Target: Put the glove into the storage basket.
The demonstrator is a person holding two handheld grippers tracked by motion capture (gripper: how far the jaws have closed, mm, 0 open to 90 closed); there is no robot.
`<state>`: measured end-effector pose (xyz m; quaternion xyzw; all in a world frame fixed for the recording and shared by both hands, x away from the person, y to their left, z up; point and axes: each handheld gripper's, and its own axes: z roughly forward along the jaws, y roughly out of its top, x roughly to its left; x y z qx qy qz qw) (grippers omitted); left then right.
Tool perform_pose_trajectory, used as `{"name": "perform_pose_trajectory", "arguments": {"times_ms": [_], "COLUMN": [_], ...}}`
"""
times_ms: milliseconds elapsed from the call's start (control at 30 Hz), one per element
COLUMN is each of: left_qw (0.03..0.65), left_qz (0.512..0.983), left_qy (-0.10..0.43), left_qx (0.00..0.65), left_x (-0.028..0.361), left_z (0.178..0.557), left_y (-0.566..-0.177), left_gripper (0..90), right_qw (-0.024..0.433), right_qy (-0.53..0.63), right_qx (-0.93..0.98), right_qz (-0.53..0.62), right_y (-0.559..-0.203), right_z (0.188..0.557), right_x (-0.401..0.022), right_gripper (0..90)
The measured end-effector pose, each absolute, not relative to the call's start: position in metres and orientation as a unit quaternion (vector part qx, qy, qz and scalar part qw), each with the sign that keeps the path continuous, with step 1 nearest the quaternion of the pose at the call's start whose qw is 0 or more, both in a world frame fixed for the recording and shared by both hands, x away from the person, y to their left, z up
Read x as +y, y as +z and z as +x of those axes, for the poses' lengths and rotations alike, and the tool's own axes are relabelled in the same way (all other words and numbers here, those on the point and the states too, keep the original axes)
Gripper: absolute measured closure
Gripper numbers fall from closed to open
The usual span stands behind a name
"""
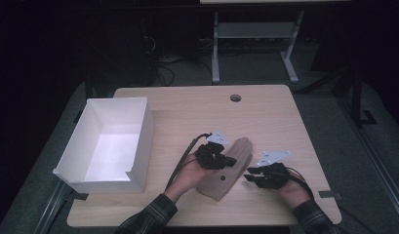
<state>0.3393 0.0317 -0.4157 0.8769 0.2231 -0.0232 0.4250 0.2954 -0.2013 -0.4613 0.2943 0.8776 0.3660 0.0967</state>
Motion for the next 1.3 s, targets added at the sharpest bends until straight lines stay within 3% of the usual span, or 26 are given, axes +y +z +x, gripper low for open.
{"name": "perform_pose_trajectory", "arguments": {"times_ms": [33, 100, 167, 200, 567, 967, 1133, 1167, 1200, 1300], "left_qw": [0.42, 0.409, 0.401, 0.393, 0.346, 0.343, 0.356, 0.363, 0.362, 0.36], "left_qz": [0.879, 0.883, 0.888, 0.893, 0.917, 0.916, 0.912, 0.908, 0.909, 0.91], "left_qy": [-0.02, -0.023, -0.027, -0.029, -0.009, -0.001, 0.012, 0.018, 0.025, 0.048], "left_qx": [0.225, 0.228, 0.225, 0.219, 0.2, 0.208, 0.205, 0.21, 0.207, 0.203], "left_x": [0.031, 0.026, 0.023, 0.02, 0.029, 0.061, 0.066, 0.065, 0.066, 0.063], "left_z": [0.339, 0.336, 0.334, 0.332, 0.32, 0.314, 0.316, 0.316, 0.318, 0.323], "left_y": [-0.418, -0.428, -0.432, -0.438, -0.451, -0.448, -0.437, -0.435, -0.433, -0.429], "left_gripper": [89.3, 89.2, 89.2, 89.3, 89.7, 89.6, 82.7, 73.4, 73.4, 51.2], "right_qw": [0.097, 0.098, 0.098, 0.103, 0.137, 0.138, 0.141, 0.141, 0.141, 0.141], "right_qy": [0.366, 0.37, 0.367, 0.359, 0.342, 0.344, 0.357, 0.359, 0.359, 0.363], "right_qx": [0.878, 0.864, 0.862, 0.857, 0.85, 0.846, 0.84, 0.839, 0.839, 0.837], "right_qz": [0.294, 0.327, 0.336, 0.355, 0.377, 0.383, 0.383, 0.384, 0.384, 0.385], "right_y": [-0.461, -0.461, -0.461, -0.464, -0.472, -0.477, -0.48, -0.481, -0.481, -0.482], "right_z": [0.295, 0.295, 0.296, 0.297, 0.302, 0.306, 0.304, 0.304, 0.304, 0.303], "right_x": [-0.201, -0.223, -0.228, -0.24, -0.249, -0.251, -0.251, -0.251, -0.251, -0.25], "right_gripper": [63.4, 49.0, 46.5, 40.6, 20.4, 13.4, 12.0, 11.4, 11.4, 10.8]}}
